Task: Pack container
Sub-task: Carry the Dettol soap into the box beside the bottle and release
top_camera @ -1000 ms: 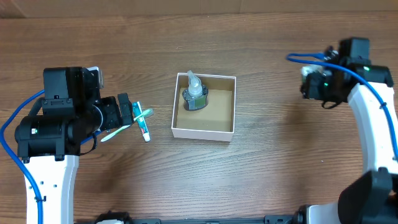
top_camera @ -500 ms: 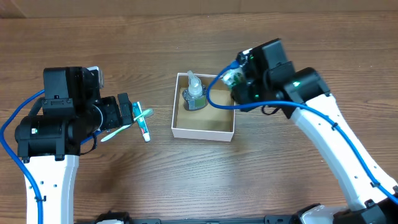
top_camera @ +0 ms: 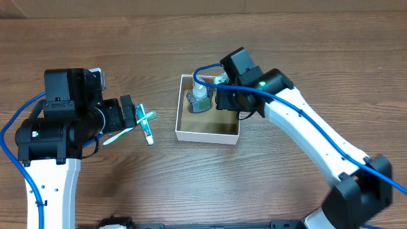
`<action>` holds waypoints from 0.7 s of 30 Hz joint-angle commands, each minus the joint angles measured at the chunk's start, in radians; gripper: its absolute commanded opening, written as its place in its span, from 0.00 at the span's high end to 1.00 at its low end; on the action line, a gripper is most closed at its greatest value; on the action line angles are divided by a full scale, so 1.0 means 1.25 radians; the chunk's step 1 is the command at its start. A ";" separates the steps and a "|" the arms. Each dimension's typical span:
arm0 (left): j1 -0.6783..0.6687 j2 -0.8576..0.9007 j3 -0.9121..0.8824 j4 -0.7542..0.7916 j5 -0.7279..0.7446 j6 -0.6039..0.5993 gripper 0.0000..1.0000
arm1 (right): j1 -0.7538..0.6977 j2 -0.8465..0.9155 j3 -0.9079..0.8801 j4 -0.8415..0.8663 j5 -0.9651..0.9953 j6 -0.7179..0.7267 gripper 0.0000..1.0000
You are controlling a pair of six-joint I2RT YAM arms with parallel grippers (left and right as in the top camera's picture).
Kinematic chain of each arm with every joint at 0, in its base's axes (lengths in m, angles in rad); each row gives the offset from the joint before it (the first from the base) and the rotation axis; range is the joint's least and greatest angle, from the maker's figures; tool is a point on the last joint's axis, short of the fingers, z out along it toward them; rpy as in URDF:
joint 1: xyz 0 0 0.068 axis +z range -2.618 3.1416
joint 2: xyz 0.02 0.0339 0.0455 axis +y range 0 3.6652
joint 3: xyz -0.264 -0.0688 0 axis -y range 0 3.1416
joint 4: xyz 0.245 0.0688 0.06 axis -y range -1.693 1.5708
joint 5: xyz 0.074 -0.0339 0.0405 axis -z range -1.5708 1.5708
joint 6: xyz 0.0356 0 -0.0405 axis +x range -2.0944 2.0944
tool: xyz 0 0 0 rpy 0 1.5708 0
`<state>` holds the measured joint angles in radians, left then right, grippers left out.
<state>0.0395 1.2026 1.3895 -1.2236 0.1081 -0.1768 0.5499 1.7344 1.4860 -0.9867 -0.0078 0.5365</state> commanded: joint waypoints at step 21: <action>0.003 0.000 0.019 -0.008 -0.011 0.016 0.00 | -0.006 -0.018 0.022 0.067 0.014 -0.018 0.00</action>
<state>0.0395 1.2026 1.3895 -1.2320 0.1009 -0.1768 0.5484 1.7779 1.4837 -0.9089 0.0059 0.5747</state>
